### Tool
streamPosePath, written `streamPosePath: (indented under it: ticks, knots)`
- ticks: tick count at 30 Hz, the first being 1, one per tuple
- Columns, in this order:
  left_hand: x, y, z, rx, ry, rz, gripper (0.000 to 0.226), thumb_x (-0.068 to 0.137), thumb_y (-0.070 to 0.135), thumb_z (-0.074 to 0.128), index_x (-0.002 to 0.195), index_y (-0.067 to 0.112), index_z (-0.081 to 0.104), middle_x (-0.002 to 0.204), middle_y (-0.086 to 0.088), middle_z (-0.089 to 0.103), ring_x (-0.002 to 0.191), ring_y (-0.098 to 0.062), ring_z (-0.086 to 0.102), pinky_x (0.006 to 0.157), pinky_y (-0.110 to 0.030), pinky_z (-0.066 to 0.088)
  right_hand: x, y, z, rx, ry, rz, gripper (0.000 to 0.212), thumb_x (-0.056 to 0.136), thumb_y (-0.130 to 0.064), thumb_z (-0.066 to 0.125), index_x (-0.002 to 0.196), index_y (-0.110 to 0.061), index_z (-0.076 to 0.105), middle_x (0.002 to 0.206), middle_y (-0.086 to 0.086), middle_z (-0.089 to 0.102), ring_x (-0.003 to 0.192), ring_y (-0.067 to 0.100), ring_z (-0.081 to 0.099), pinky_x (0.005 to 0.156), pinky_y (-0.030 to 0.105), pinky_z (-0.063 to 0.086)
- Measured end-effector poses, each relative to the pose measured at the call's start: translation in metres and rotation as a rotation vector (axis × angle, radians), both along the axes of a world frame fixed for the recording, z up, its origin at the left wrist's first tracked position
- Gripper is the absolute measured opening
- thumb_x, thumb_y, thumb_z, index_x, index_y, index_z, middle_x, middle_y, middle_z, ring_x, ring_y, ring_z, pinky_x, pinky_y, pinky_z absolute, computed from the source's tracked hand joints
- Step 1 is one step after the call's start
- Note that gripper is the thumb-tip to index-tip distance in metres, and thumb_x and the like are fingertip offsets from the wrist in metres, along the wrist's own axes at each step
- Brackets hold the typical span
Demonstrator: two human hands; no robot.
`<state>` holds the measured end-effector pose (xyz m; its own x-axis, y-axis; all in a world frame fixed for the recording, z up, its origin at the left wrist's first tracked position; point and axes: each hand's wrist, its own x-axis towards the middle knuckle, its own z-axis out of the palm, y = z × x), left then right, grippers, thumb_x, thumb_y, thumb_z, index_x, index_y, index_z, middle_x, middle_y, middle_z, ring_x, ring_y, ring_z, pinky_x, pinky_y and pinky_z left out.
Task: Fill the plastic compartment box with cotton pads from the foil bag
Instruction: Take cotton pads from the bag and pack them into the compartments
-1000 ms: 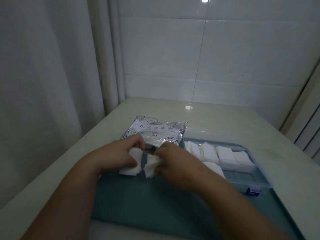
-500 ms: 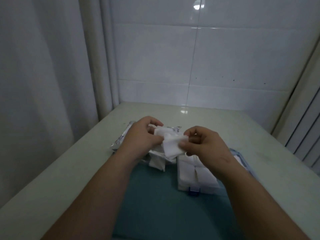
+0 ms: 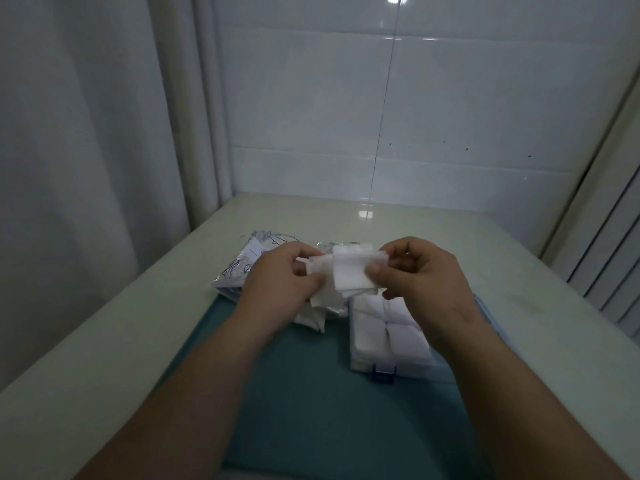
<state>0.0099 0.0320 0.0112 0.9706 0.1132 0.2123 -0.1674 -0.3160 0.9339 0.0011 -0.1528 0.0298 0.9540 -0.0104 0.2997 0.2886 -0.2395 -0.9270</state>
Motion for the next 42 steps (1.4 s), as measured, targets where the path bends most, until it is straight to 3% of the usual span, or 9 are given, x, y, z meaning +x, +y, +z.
streamPosePath:
  ticks: [4,7,13,16,19,23,26,32,42]
  knots:
    - [-0.002,-0.004,0.002,-0.161,0.026,-0.064,0.027,0.081,-0.005,0.068,0.093,0.02,0.067,0.072,-0.003,0.073,0.055,-0.008,0.066,0.047,-0.019,0.048,-0.002,0.001,-0.001,-0.002,0.011,0.037,0.012,0.081,-0.008,0.074,0.086,-0.014,0.065,0.079,0.0,0.072,0.07,0.013,0.068,0.06,0.021,0.057]
    - [-0.002,-0.004,0.002,-0.152,0.013,-0.139,0.025,0.081,-0.002,0.069,0.098,0.016,0.067,0.076,-0.005,0.075,0.056,-0.009,0.064,0.049,-0.023,0.049,0.0,0.004,-0.005,-0.038,0.032,0.047,0.011,0.081,-0.009,0.074,0.085,-0.014,0.066,0.08,0.001,0.072,0.07,0.013,0.068,0.062,0.022,0.057]
    - [-0.001,-0.006,0.002,-0.347,0.077,-0.257,0.024,0.085,-0.007,0.058,0.1,0.008,0.068,0.078,-0.011,0.072,0.061,-0.021,0.066,0.048,-0.026,0.052,0.005,0.001,-0.007,-0.11,0.018,-0.006,0.011,0.081,-0.013,0.075,0.085,-0.02,0.066,0.081,-0.002,0.071,0.073,0.013,0.067,0.066,0.024,0.056]
    - [0.0,-0.007,0.003,-0.459,0.123,-0.288,0.019,0.091,0.002,0.052,0.098,0.006,0.069,0.078,-0.012,0.069,0.062,-0.025,0.065,0.046,-0.028,0.052,0.005,0.001,-0.009,-0.167,0.01,-0.03,0.012,0.081,-0.016,0.075,0.084,-0.024,0.066,0.08,-0.006,0.07,0.073,0.008,0.065,0.066,0.021,0.053]
    - [-0.002,-0.008,0.002,-0.409,0.118,-0.246,0.014,0.093,0.012,0.059,0.087,0.008,0.071,0.07,-0.006,0.067,0.057,-0.019,0.063,0.044,-0.026,0.05,0.005,0.002,-0.008,-0.19,-0.005,-0.024,0.014,0.079,-0.015,0.076,0.081,-0.024,0.066,0.077,-0.007,0.07,0.069,0.005,0.064,0.06,0.013,0.051]
    - [0.0,-0.007,0.001,-0.377,0.135,-0.193,0.016,0.09,0.002,0.061,0.077,0.008,0.068,0.061,-0.004,0.063,0.051,-0.014,0.059,0.043,-0.024,0.049,0.003,0.004,-0.008,-0.207,0.006,0.01,0.013,0.077,-0.013,0.078,0.077,-0.021,0.068,0.076,-0.004,0.071,0.07,0.008,0.066,0.062,0.015,0.053]
    - [0.003,-0.006,-0.001,-0.445,0.154,-0.168,0.014,0.092,0.002,0.059,0.08,0.005,0.066,0.067,-0.01,0.062,0.053,-0.017,0.06,0.047,-0.025,0.053,0.003,0.001,-0.006,-0.152,0.042,0.001,0.01,0.076,-0.012,0.077,0.075,-0.017,0.069,0.076,0.009,0.068,0.063,0.018,0.059,0.06,0.028,0.051]
    - [0.009,-0.006,-0.006,-0.456,0.126,-0.089,0.006,0.092,0.004,0.06,0.09,0.002,0.064,0.081,-0.017,0.059,0.056,-0.018,0.061,0.054,-0.026,0.058,0.004,-0.005,-0.003,0.157,0.158,0.077,0.009,0.082,0.001,0.067,0.079,-0.006,0.062,0.068,0.009,0.058,0.057,0.018,0.047,0.055,0.029,0.043]
    - [0.008,-0.007,-0.005,-0.448,0.115,-0.095,0.007,0.093,0.005,0.06,0.094,-0.001,0.064,0.082,-0.018,0.062,0.057,-0.02,0.064,0.057,-0.028,0.06,0.004,-0.001,-0.006,0.15,0.173,0.106,0.007,0.082,0.002,0.067,0.082,-0.004,0.062,0.068,0.008,0.059,0.056,0.015,0.051,0.056,0.029,0.046]
